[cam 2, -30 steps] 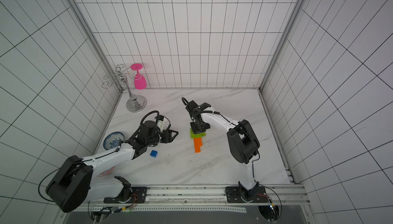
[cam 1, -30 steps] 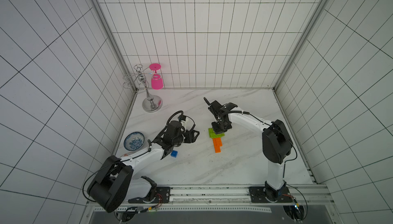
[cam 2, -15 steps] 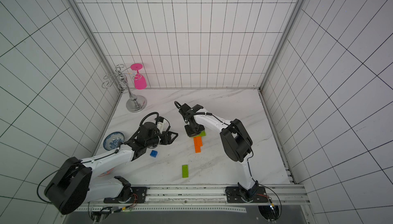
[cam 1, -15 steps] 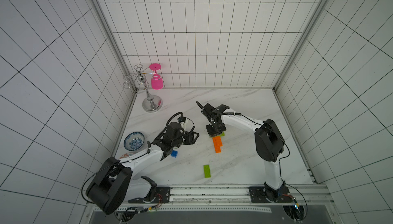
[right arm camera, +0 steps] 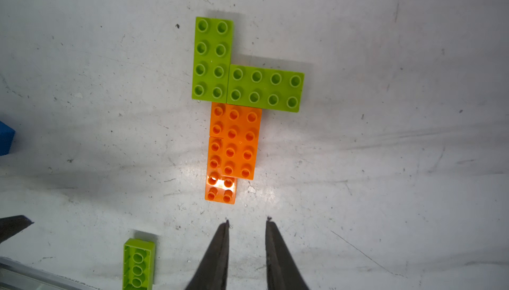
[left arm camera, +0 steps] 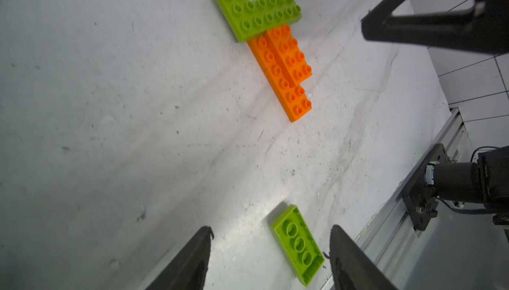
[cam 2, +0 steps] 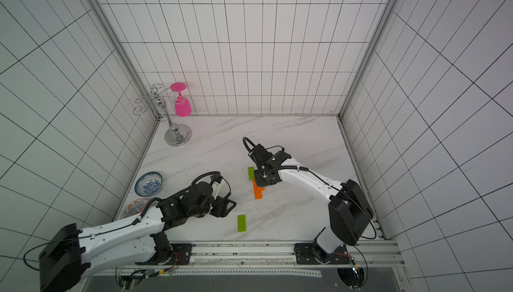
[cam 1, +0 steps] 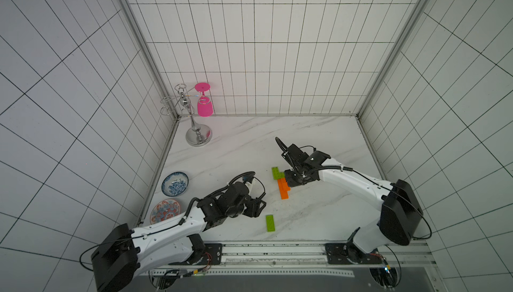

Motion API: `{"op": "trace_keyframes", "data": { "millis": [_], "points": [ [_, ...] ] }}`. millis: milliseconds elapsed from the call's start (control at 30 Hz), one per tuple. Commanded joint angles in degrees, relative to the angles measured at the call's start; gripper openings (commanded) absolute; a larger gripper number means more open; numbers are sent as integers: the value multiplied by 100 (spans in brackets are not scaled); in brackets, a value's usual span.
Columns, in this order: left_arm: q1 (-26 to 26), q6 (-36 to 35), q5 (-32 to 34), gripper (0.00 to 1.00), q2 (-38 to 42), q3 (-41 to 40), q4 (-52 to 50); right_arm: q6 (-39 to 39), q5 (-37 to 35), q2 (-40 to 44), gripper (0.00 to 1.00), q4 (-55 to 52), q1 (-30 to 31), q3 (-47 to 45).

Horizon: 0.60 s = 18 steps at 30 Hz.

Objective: Assemble a small pinwheel with lego
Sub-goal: Pick up the lego brick from the center of the board.

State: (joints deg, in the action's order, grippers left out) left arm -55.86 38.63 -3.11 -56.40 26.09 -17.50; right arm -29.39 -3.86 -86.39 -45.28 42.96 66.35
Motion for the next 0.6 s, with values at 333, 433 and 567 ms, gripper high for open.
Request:
{"op": "trace_keyframes", "data": {
  "millis": [333,433,567],
  "points": [
    [-2392,2198,2275,75,-2446,1530,-1124,-475,221,2036,30,520,-768,-1633],
    [-2430,2335,2308,75,-2818,1829,-1142,-428,364,2291,30,511,-807,-1786],
    [-2484,2640,2330,73,-3206,2111,-1626,-399,413,2513,30,494,-831,-1895]
  ]
}}
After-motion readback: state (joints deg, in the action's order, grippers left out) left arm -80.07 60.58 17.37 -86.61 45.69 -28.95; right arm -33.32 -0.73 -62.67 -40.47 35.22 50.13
